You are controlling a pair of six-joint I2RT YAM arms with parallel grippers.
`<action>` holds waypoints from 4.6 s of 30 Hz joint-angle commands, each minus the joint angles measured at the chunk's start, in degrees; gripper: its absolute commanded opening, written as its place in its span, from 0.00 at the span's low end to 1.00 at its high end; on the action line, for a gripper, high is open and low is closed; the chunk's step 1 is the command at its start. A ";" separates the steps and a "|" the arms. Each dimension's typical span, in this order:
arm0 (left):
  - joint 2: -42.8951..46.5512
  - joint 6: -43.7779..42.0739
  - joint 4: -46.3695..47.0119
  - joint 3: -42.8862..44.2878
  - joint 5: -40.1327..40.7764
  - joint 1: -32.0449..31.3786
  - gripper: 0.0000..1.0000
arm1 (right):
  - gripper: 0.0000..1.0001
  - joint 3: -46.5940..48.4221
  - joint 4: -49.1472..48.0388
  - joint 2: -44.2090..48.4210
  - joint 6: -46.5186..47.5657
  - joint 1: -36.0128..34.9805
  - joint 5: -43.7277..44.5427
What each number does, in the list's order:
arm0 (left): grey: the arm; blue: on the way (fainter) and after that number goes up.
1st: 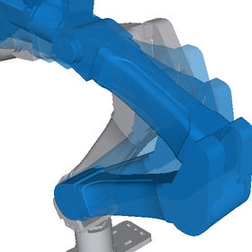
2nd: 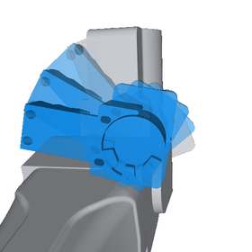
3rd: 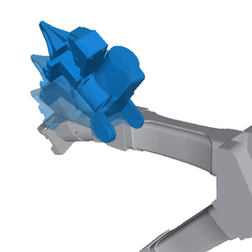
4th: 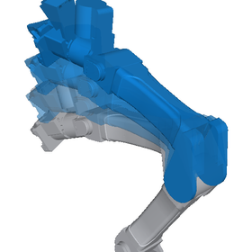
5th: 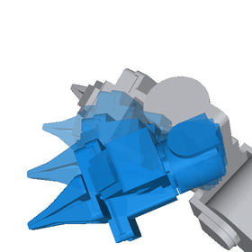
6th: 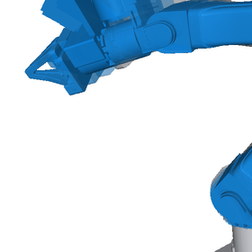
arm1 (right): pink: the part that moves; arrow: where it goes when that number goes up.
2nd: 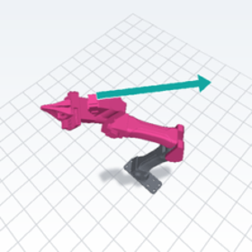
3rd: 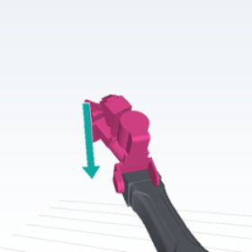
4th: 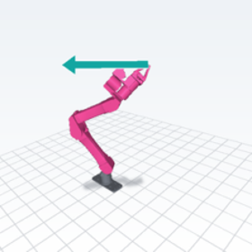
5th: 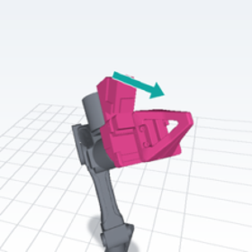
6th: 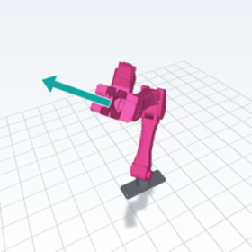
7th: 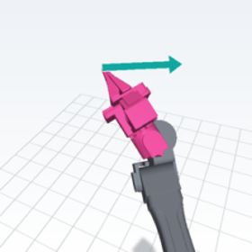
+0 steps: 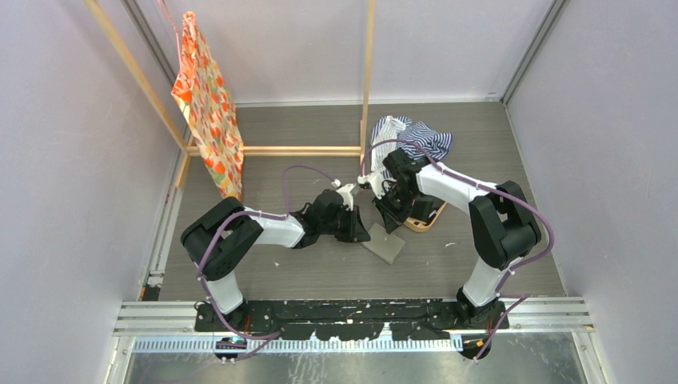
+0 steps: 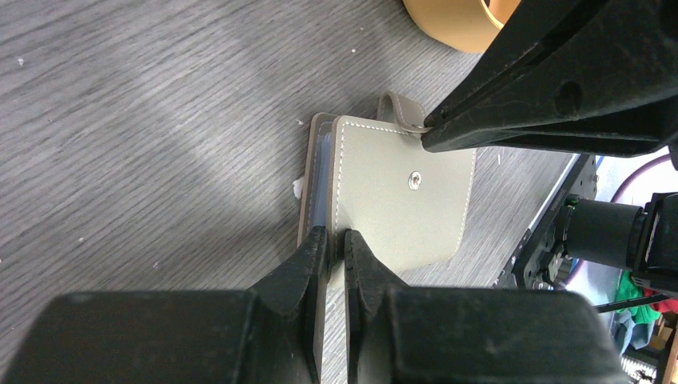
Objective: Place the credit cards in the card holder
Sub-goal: Close the card holder at the center of the board.
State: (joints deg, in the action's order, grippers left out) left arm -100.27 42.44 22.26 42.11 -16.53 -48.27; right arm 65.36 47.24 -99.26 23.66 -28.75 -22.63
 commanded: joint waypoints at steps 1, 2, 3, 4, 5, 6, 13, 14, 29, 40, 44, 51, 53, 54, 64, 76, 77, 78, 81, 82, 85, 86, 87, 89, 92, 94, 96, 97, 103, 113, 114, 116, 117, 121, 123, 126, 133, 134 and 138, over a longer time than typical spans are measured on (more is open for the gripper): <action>0.34 -1.47 -2.90 -1.24 1.22 -0.22 0.10 | 0.01 1.35 5.33 1.90 3.25 -0.50 -7.14; 0.34 -1.41 -2.99 -1.16 1.16 -0.21 0.10 | 0.01 1.41 6.03 1.63 3.88 -0.46 -7.43; 0.27 -1.35 -3.16 -1.11 1.23 -0.20 0.10 | 0.01 1.55 6.76 1.27 4.35 -0.29 -7.88; 0.25 -1.31 -3.37 -1.02 1.24 -0.24 0.10 | 0.01 1.68 7.51 0.80 4.88 -0.09 -8.39; 0.29 -1.24 -3.55 -0.94 1.29 -0.24 0.10 | 0.01 1.89 7.88 0.35 5.16 0.07 -8.92; 0.33 -1.10 -3.68 -0.89 1.39 -0.24 0.10 | 0.01 2.06 8.45 -0.01 5.37 0.32 -9.45; 1.74 -0.11 -4.01 -1.14 2.03 -0.24 0.09 | 0.01 2.72 9.49 -0.41 5.09 3.17 -13.94; 2.01 0.04 -3.91 -1.23 2.03 -0.24 0.09 | 0.01 2.40 9.33 -0.47 5.10 3.17 -13.71; 2.18 1.42 -2.84 -1.41 1.17 -0.24 0.09 | 0.01 -1.25 1.99 0.80 2.42 -2.08 -1.79; 2.45 1.60 -2.53 -1.76 1.20 -0.24 0.09 | 0.01 -2.90 -1.81 4.84 0.98 -3.94 1.57; 2.19 1.73 -2.41 -1.51 0.99 -0.24 0.09 | 0.01 -3.22 -1.88 5.11 1.28 -4.38 1.28; 2.36 1.94 -2.49 -1.59 1.05 -0.24 0.09 | 0.01 -3.35 -1.97 4.50 1.66 -7.70 1.87; 2.36 2.03 -2.38 -1.70 1.05 -0.24 0.09 | 0.01 -3.31 -2.02 4.35 1.67 -7.97 2.14; 2.36 2.04 -2.32 -1.76 1.06 -0.24 0.09 | 0.01 -3.36 -1.94 4.34 1.67 -8.05 2.15; 2.36 2.30 -1.79 -2.00 0.98 -0.24 0.09 | 0.03 -3.70 -3.52 4.28 0.72 -9.48 4.58; 2.44 2.66 -1.43 -2.09 0.89 -0.24 0.08 | 0.03 -4.19 -4.80 4.61 0.15 -11.36 5.32; 2.45 2.70 -1.43 -2.11 0.89 -0.27 0.08 | 0.03 -4.19 -4.79 4.53 0.15 -11.45 5.37; 2.52 2.70 -1.43 -2.20 0.97 -0.25 0.08 | 0.03 -4.19 -4.79 4.44 0.10 -11.64 5.48; 2.49 2.65 -1.35 -2.20 0.98 -0.24 0.08 | 0.03 -4.24 -4.91 4.43 0.12 -11.91 5.78; 2.48 2.73 -1.28 -2.20 1.02 -0.24 0.08 | 0.03 -4.32 -5.01 4.50 0.12 -12.26 6.02; 2.45 2.83 -1.03 -2.20 0.89 -0.24 0.08 | 0.03 -4.49 -5.07 4.48 0.22 -12.90 6.26; 2.45 2.83 -1.00 -2.21 0.87 -0.24 0.08 | 0.03 -4.46 -5.14 4.48 0.17 -13.15 6.55; 2.44 2.83 -0.99 -2.28 0.85 -0.24 0.08 | 0.03 -4.44 -5.25 4.47 0.23 -13.22 6.85; 2.53 2.83 -0.99 -2.38 0.88 -0.18 0.08 | 0.03 -4.60 -6.02 4.84 -0.26 -13.38 8.12; 2.38 2.91 -0.84 -2.38 0.83 -0.24 0.08 | 0.03 -5.06 -7.13 5.77 -0.72 -13.39 9.61; 2.28 2.96 -0.75 -2.38 0.72 -0.24 0.08 | 0.03 -5.07 -7.19 5.91 -0.81 -13.35 9.62; 2.27 2.92 -0.73 -2.37 0.71 -0.24 0.08 | 0.03 -5.07 -7.08 5.77 -0.84 -13.40 9.38; 2.35 2.96 -0.73 -2.37 0.71 -0.20 0.08 | 0.03 -5.00 -7.01 5.75 -0.88 -13.43 9.36; 2.45 2.92 -0.73 -2.47 0.80 -0.24 0.08 | 0.03 -5.37 -7.93 6.95 -1.32 -13.37 10.45; 2.45 2.92 -0.82 -2.63 0.89 -0.24 0.08 | 0.02 -5.49 -8.44 8.01 -1.45 -13.11 12.25; 2.45 2.94 -0.82 -2.60 0.92 -0.24 0.08 | 0.02 -5.51 -8.21 8.03 -1.38 -13.21 11.67; 2.32 2.96 -0.82 -2.51 0.93 -0.22 0.08 | 0.02 -5.44 -7.41 7.72 -0.91 -13.14 10.14; 2.27 2.92 -0.82 -2.47 0.89 -0.24 0.08 | 0.02 -5.30 -6.90 7.38 -0.65 -13.20 9.33; 2.40 2.92 -0.90 -2.47 1.05 -0.24 0.08 | 0.02 -4.90 -5.33 6.32 0.50 -13.53 6.99; 2.28 2.91 -0.90 -2.39 0.98 -0.24 0.08 | 0.02 -5.05 -5.40 6.06 0.52 -13.99 7.03; 2.31 2.94 -0.90 -2.41 0.98 -0.24 0.08 | 0.03 -5.08 -5.25 5.46 0.64 -15.04 7.38; 2.49 2.83 -0.86 -2.64 1.18 -0.16 0.08 | 0.08 -5.48 -4.30 4.34 2.00 -16.21 8.97; 2.41 2.84 -0.76 -2.64 1.04 -0.16 0.08 | 0.08 -5.43 -4.35 4.10 1.94 -16.34 9.05; 2.40 3.00 -0.42 -2.76 0.89 -0.16 0.08 | 0.12 -5.42 -4.47 3.17 1.91 -17.74 9.68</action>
State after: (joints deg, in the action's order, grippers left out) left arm -98.30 49.32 22.02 39.38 -16.49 -47.99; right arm 59.99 42.09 -93.73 20.16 -40.99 -9.80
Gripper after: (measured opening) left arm 0.085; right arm 0.101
